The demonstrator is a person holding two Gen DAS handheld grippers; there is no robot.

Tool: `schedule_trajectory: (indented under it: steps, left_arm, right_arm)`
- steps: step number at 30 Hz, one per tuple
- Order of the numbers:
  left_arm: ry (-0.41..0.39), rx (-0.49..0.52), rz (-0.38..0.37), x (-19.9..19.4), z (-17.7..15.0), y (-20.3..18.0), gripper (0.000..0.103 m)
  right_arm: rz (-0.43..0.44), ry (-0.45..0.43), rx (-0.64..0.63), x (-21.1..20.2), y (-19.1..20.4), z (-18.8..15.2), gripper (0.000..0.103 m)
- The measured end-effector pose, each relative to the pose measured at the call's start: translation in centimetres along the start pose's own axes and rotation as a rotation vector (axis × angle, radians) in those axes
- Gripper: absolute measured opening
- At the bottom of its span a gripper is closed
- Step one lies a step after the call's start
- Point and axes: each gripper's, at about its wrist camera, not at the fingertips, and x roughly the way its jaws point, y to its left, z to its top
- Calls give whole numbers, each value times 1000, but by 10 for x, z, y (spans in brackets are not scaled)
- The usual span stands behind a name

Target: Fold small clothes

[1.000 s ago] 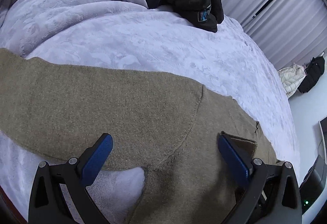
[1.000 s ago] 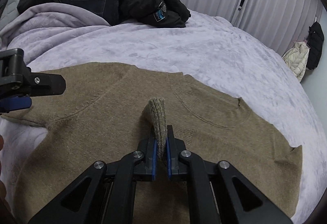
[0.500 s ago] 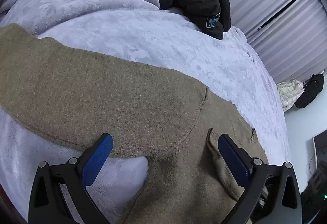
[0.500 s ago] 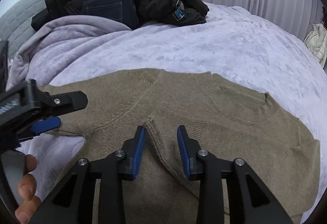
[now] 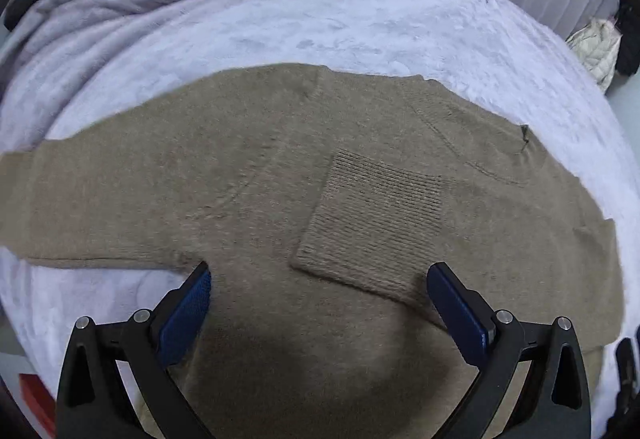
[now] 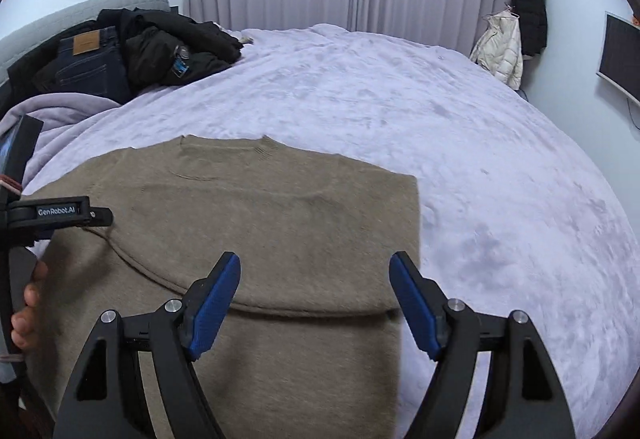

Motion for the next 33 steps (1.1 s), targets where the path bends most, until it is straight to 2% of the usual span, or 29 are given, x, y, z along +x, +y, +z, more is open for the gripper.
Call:
schedule_trajectory:
  steps: [1,2,3,4,5,6,7,9,11,15,16,17,18,19,20,21,23,28,30,33]
  left_arm:
    - [-38,23,73,-8,-4,-6,103]
    - [-69,43,110,-15,-8,-10,103]
    - [-92,57,115,-20,-11,-16,103]
    - [-101,62,86,-24,-14,-21,103]
    - [-95,78,17,-25,-17,-30,103]
    - [-74,98,-49,-22,-19,-37,103]
    - [-44,122,-79,-15,-19,-46,103]
    - [6,139,-73,1,-22,-61,103]
    - [65,112,-100,21,-21,-65,103]
    - [31,-15,-158,30,2,-51,103]
    - [21,-40,-181,32,10,-47,98]
    - [17,-60,-195,33,17,-42,73]
    - [22,-65,-194,34,22,-37,56]
    - [31,-60,-200,35,26,-34,33]
    - [28,-59,-225,33,28,-29,18]
    - [17,-60,-250,31,30,-24,10]
    - [4,-65,-279,25,29,-14,8]
    - [-80,-118,-294,6,34,9,8]
    - [-41,-97,-298,17,39,8,8]
    - [17,-63,-236,36,35,3,8]
  right_arm:
    - [-9,0,3,-1,-5,-4,80]
    - [-12,0,11,-2,-10,-6,80]
    - [-10,3,24,-3,-17,-10,80]
    - [-5,7,35,-3,-21,-12,80]
    - [0,10,44,-2,-23,-14,80]
    - [2,14,47,0,-26,-15,80]
    - [1,20,45,1,-26,-16,80]
    - [4,32,41,4,-25,-17,80]
    - [10,30,35,4,-23,-18,80]
    - [-5,30,18,1,-23,-22,80]
    - [-10,34,19,1,-25,-23,80]
    - [-12,38,23,2,-26,-23,80]
    - [-14,43,29,2,-28,-23,80]
    - [-18,44,35,2,-30,-22,80]
    - [-23,41,38,1,-31,-21,80]
    - [-29,35,39,0,-32,-20,80]
    - [-40,23,36,-3,-34,-16,80]
    - [-73,9,44,-1,-44,-5,80]
    - [-65,15,63,3,-49,-3,80]
    - [-39,41,74,13,-50,-2,80]
